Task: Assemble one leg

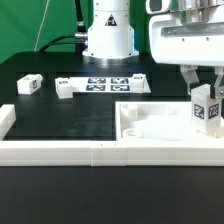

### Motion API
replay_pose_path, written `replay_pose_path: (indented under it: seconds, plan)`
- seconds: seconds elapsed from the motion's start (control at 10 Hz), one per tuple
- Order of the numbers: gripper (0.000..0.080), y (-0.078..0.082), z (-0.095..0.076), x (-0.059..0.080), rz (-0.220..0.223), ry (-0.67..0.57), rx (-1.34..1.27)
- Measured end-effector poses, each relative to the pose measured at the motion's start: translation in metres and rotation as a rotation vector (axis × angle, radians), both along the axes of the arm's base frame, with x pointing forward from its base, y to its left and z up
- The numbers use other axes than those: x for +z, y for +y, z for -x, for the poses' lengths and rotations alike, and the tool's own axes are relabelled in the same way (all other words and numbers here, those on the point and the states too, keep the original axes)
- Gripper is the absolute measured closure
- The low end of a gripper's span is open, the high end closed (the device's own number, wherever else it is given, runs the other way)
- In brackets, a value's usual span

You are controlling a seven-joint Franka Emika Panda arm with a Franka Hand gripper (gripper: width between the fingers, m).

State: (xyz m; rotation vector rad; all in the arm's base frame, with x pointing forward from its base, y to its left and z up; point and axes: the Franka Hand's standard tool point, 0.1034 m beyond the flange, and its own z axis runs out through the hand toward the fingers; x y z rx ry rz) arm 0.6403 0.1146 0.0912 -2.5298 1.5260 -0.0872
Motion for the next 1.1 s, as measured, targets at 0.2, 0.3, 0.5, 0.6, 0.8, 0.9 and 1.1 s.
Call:
replay_pose_path:
  seconds: [0.2, 0.3, 0.5, 0.6, 0.8, 0.9, 1.1]
  plan:
    - [0.0316, 0.001, 0.0, 0.0, 0.011, -0.01, 0.073]
    - [0.0189, 0.0, 0.0, 0.0, 0.017, -0.018, 0.115]
    - [0.0162, 0.003, 0.001, -0.001, 0.042, -0.032, 0.275]
    - [0.0152, 0.004, 0.002, -0.001, 0.059, -0.042, 0.412]
    - [0.0151, 0.01, 0.0, -0.001, 0.072, -0.034, 0.619]
    - [0.0151, 0.011, -0.003, -0.002, 0.083, -0.04, 0.768]
    - [0.0151, 0.011, -0.006, -0.004, 0.123, -0.038, 1.034]
